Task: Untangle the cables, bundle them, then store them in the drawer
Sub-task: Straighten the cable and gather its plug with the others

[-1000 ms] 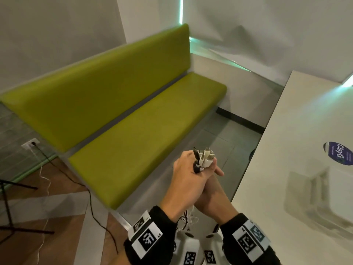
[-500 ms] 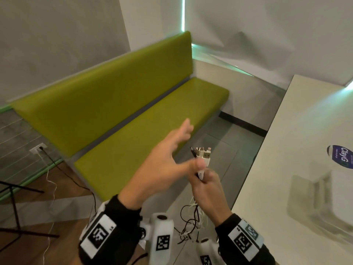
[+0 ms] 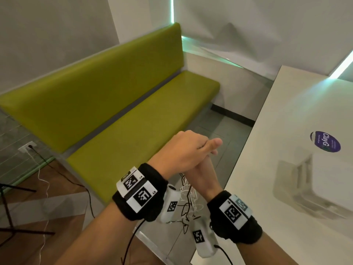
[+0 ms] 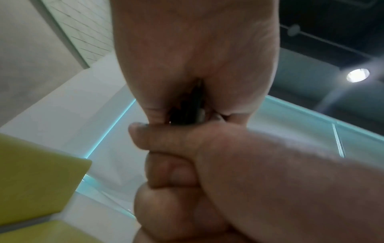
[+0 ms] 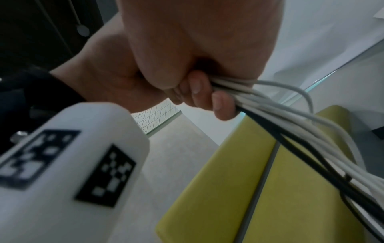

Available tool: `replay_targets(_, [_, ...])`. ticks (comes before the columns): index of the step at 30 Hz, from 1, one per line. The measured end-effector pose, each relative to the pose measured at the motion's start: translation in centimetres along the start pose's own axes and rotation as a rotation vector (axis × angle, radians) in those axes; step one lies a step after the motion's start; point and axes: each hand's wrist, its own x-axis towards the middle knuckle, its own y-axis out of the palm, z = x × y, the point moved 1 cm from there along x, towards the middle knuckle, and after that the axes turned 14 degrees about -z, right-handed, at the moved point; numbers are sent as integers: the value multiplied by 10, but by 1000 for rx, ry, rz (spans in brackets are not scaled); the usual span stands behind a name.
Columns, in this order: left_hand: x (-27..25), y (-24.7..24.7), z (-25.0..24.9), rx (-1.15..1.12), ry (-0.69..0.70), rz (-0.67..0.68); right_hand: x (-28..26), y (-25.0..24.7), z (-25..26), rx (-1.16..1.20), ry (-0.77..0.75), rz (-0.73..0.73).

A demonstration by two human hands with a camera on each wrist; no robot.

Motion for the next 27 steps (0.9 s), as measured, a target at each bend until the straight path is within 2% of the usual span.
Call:
replay_targets(3, [0,6,-4,49,35,53,-3,3,1,195,149,20])
replay_targets(4, [1,6,-4,21,18,93,-6,1,5,213,165,-13])
replay_targets(6, [3,3,-2,-169,-67,197,-9,-3,-2,189,168,-76])
replay_targets(7, [3,1,-1,-306,-112,225,-9,-3,-5,133,111,-75])
replay_targets(8, [3,-3,1,-431,-141,195,-9,-8,-6,78,91,-87])
replay_targets(10, [0,-12,6,-553,-169,-6,-9,-14,-9,45,124,-44])
replay_targets(12, [-10,-21,11,-469,-157,-238,-8,-19,-11,93,155,-47])
replay_targets(13, [-16,-22,13,-374,-102,-288,-6,-19,-14,135,140,-56])
replay_targets(15, [-27,-21,13,-188,17,-237,-1,-23,-22,115,83,-67])
replay_targets(18, [-30,-16,13,-21,64,-144,-1,-22,-27,64,15,-15])
replay_targets(22, [-26,-13,15,-28,33,-202,-6,-19,-17,224,50,33])
replay_targets(27, [-31,-7,23,-91,195,-270,-8,-16,-15,236,159,62])
